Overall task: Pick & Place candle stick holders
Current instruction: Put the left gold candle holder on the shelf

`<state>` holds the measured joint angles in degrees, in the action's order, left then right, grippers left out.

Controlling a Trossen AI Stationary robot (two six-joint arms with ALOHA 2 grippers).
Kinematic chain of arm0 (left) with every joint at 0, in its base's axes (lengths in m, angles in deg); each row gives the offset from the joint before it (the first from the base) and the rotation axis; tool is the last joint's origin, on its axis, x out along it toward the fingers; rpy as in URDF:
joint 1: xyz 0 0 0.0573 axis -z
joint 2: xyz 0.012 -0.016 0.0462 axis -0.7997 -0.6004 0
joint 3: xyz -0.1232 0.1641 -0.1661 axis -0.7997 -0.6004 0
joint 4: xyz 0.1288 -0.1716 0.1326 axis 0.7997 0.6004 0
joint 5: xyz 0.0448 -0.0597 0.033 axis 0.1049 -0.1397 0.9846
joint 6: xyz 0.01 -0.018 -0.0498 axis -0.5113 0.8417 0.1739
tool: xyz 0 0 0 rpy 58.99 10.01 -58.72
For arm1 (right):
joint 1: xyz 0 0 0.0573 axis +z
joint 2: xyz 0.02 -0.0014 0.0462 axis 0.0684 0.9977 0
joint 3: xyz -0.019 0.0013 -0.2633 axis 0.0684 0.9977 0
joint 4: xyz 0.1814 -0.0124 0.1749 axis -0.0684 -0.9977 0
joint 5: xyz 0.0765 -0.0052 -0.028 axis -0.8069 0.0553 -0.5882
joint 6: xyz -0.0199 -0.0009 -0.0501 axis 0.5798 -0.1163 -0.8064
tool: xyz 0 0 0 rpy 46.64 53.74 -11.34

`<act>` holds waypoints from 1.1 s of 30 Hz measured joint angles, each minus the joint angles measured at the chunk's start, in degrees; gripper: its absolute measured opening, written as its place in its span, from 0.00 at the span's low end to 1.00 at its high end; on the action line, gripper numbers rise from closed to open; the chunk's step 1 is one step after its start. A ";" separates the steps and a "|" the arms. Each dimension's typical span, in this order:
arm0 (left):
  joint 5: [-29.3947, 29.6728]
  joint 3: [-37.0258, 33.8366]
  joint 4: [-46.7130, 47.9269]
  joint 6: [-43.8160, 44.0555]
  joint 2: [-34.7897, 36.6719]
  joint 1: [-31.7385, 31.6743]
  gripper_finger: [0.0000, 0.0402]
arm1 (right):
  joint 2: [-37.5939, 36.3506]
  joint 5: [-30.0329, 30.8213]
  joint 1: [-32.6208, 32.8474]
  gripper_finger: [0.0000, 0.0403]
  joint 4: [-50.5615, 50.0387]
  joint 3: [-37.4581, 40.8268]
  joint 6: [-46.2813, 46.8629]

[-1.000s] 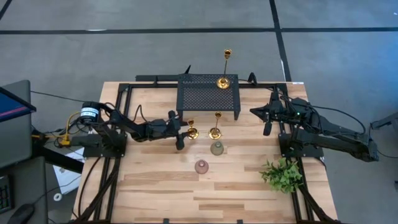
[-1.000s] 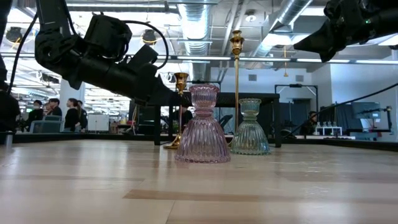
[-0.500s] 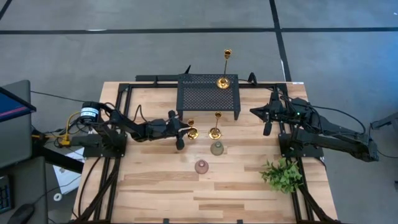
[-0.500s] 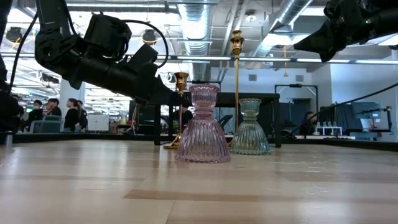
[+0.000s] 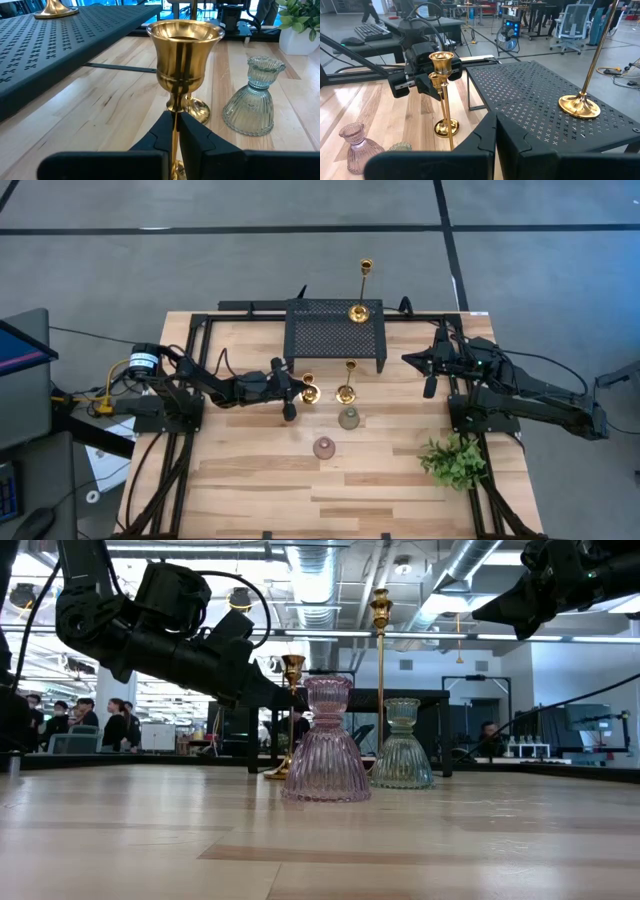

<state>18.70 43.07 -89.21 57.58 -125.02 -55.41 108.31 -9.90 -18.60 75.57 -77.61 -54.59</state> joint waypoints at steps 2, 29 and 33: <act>0.04 0.02 2.05 0.03 1.01 0.00 0.03 | 0.00 0.00 0.00 0.00 -0.01 0.00 0.00; 0.64 4.16 46.42 8.72 43.41 2.32 0.03 | 0.01 0.00 -0.02 0.00 -0.48 0.00 -0.02; 0.50 10.47 50.49 4.88 41.21 2.26 0.03 | 0.02 0.00 -0.02 0.00 -0.48 0.00 -0.03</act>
<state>19.20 53.55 -38.71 62.46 -83.81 -53.15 108.33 -9.90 -18.63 75.09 -77.61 -54.62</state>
